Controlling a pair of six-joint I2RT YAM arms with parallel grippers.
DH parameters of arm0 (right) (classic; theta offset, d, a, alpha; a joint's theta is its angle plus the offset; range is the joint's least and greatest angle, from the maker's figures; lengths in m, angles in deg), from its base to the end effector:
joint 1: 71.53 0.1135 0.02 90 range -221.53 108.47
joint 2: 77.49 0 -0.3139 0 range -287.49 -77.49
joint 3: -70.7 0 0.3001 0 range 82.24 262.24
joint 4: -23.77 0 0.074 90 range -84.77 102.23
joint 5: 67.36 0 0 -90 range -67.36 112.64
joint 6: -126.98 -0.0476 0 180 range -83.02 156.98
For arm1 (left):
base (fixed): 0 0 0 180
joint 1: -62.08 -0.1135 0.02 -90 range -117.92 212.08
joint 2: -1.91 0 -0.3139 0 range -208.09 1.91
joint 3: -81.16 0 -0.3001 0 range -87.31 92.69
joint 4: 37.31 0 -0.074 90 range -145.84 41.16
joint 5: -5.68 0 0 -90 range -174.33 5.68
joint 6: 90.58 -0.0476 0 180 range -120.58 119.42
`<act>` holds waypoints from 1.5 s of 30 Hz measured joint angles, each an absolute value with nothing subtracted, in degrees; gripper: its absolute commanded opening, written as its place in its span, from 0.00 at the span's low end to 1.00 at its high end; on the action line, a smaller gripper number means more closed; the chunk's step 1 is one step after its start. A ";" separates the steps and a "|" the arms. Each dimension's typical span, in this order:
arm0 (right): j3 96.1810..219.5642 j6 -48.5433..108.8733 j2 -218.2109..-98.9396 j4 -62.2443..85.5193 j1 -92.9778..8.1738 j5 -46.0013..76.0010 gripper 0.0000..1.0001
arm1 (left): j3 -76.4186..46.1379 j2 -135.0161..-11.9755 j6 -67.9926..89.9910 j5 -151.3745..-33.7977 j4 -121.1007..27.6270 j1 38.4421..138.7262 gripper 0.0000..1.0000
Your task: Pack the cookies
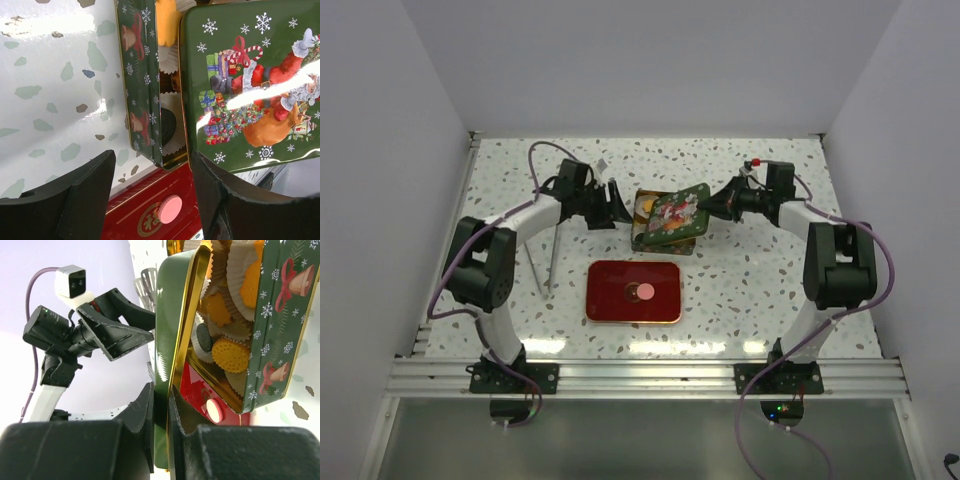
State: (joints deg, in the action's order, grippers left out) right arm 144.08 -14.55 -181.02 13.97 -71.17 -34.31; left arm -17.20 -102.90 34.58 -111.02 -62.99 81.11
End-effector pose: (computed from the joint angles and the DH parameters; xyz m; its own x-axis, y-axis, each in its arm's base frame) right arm 0.4293 0.0426 0.2038 -0.9052 0.4213 -0.0555 0.1009 0.3399 0.9350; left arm 0.4211 -0.1679 0.2112 -0.9107 -0.2301 -0.3431 0.0567 0.7530 -0.6555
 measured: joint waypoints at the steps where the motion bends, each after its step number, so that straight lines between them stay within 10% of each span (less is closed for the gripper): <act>1: 144.08 -14.48 -181.09 13.95 -71.17 -34.29 0.10 | -17.36 -103.10 34.86 -111.20 -62.73 81.11 0.67; 14: 140.76 -7.75 -184.41 9.40 -71.21 -28.67 0.41 | -17.73 -104.33 36.41 -112.47 -61.22 81.11 0.65; 45: 148.67 -9.06 -189.72 7.33 -71.17 -24.56 0.41 | -17.73 -105.77 36.46 -112.77 -60.41 81.09 0.64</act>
State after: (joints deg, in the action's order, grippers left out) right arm 148.67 -9.06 -189.72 7.33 -71.17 -24.56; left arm -17.73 -105.77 36.46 -112.77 -60.41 81.09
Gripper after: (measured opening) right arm 0.414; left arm 0.640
